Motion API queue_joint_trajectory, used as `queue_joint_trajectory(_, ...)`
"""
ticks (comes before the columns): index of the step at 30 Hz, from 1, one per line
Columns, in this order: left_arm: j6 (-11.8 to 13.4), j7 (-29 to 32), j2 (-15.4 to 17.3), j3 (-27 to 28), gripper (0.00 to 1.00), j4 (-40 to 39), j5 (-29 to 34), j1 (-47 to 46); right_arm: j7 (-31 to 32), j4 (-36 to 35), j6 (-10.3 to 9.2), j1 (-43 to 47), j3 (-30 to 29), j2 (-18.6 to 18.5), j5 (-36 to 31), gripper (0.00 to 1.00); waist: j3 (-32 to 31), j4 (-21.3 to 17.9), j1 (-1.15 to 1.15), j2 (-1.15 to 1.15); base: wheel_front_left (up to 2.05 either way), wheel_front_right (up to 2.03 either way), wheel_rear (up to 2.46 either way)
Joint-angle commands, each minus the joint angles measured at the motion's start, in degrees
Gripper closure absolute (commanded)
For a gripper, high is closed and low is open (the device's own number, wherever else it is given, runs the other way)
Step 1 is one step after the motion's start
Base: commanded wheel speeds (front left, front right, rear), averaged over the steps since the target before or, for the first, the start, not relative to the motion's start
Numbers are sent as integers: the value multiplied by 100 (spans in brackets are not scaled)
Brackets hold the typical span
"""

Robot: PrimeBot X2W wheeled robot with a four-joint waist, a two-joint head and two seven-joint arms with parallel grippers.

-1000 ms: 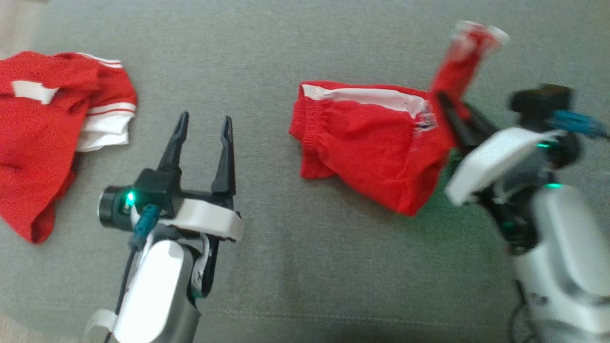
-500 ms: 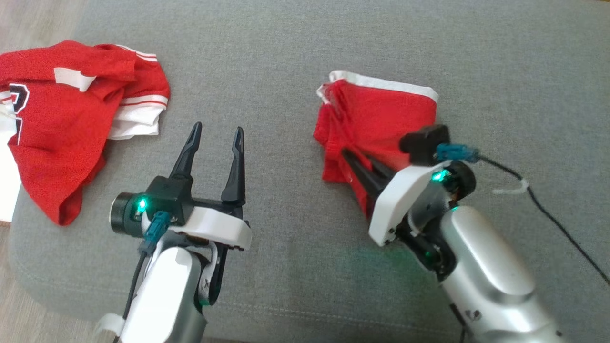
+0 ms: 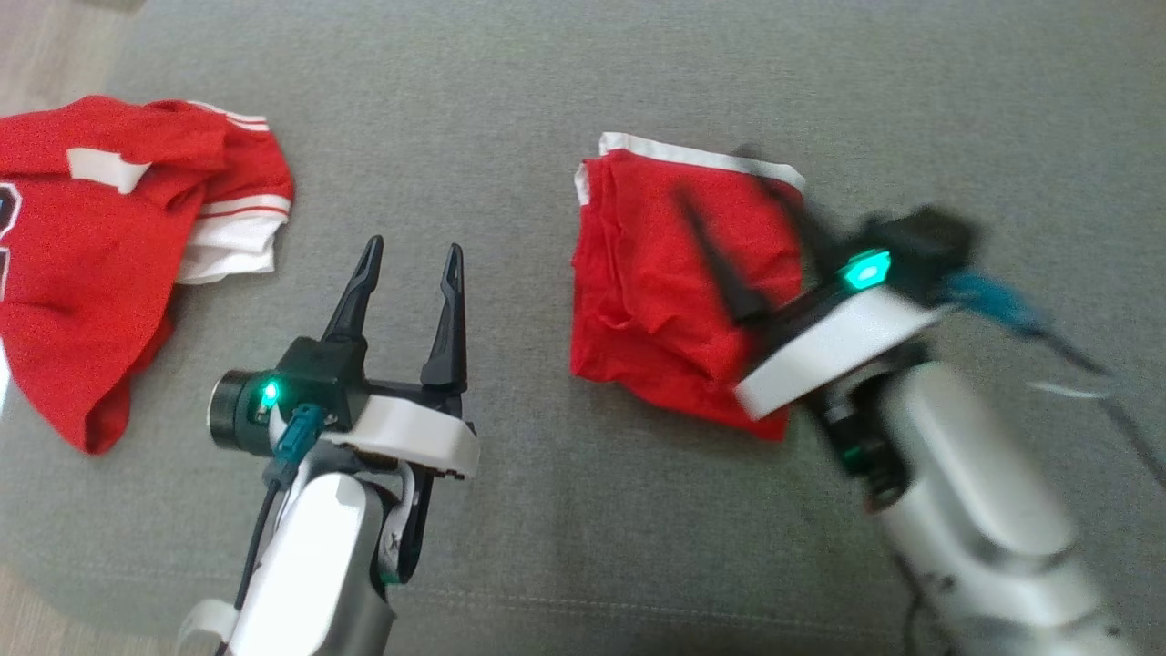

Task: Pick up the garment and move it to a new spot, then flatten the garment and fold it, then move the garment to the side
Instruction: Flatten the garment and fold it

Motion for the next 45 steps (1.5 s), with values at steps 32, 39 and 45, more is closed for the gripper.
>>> queue_joint_trajectory(32, 208, 118, 577, 409, 0, -327, -100, 805, 86, -1659, 39, 2836, -2794, 217, -1413, 0, -1009, -702, 0, 0, 0, 0, 0)
queue_joint_trajectory(39, 269, 230, 661, 395, 0, -444, -123, 1052, 223, -1752, 39, 3020, -2801, 266, -1485, 0, -1198, -687, 0, 0, 0, 0, 0)
queue_joint_trajectory(45, 314, 262, 700, 390, 0, -520, -136, 1110, 298, -1794, 39, 3071, -2796, 296, -1508, 0, -1247, -699, 0, 0, 0, 0, 0)
